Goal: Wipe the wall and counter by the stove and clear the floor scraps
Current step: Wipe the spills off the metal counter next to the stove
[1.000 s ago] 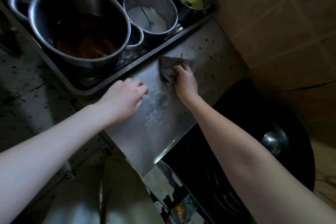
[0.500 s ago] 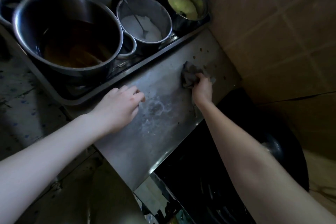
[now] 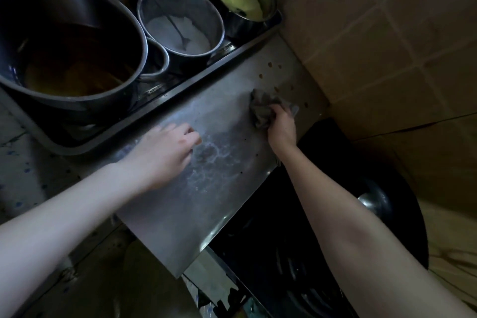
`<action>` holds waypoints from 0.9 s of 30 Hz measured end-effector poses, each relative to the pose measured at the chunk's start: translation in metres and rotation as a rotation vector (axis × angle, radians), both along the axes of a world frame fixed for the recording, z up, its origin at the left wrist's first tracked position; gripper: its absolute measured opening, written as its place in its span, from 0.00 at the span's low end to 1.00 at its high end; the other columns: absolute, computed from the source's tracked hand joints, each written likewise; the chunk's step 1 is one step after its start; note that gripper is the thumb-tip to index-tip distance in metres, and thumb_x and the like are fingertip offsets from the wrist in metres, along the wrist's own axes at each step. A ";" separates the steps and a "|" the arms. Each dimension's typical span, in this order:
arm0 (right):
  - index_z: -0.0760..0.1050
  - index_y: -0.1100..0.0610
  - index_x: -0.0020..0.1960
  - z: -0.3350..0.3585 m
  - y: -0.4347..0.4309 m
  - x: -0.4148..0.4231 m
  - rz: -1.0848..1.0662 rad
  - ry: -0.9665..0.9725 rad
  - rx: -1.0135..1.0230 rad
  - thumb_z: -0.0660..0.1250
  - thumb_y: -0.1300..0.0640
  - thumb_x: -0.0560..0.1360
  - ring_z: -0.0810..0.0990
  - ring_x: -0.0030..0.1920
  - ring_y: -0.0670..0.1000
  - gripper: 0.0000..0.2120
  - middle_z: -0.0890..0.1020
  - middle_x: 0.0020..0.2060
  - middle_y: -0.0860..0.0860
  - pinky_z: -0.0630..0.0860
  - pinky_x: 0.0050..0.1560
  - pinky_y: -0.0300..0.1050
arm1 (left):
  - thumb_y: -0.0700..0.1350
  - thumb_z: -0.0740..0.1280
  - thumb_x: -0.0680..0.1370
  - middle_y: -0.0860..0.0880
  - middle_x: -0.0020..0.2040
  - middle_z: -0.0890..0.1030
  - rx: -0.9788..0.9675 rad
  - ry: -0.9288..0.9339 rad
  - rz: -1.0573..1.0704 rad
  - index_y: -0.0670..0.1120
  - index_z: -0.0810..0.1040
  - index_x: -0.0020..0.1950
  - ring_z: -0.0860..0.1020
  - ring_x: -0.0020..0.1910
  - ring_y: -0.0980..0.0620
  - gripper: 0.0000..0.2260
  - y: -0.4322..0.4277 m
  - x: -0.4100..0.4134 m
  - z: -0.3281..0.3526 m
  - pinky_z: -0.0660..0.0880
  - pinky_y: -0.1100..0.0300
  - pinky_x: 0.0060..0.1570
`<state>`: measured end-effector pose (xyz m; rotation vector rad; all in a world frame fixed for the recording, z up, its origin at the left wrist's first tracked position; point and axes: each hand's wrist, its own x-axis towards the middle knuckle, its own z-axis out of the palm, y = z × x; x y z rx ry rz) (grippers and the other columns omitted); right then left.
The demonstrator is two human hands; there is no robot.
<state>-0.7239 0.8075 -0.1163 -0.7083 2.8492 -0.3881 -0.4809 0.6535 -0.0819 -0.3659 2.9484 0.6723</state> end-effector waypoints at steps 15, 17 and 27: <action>0.73 0.52 0.63 -0.004 -0.016 -0.007 0.023 0.012 0.004 0.55 0.61 0.77 0.71 0.64 0.59 0.17 0.70 0.67 0.56 0.70 0.63 0.47 | 0.48 0.59 0.77 0.49 0.60 0.73 -0.037 0.083 -0.076 0.49 0.72 0.60 0.72 0.58 0.47 0.12 0.008 -0.060 0.003 0.70 0.52 0.55; 0.72 0.53 0.64 -0.002 -0.026 -0.025 0.027 0.007 0.013 0.54 0.62 0.77 0.70 0.64 0.60 0.19 0.70 0.67 0.57 0.70 0.63 0.49 | 0.48 0.59 0.77 0.49 0.59 0.73 -0.042 0.079 -0.087 0.49 0.72 0.60 0.72 0.58 0.47 0.12 0.009 -0.066 -0.001 0.71 0.51 0.56; 0.74 0.54 0.63 0.004 -0.021 -0.093 -0.192 0.092 -0.015 0.56 0.65 0.76 0.75 0.59 0.60 0.18 0.75 0.61 0.58 0.73 0.60 0.51 | 0.48 0.59 0.78 0.51 0.60 0.74 0.004 0.124 -0.033 0.51 0.73 0.62 0.73 0.59 0.49 0.12 0.005 -0.075 -0.018 0.69 0.54 0.57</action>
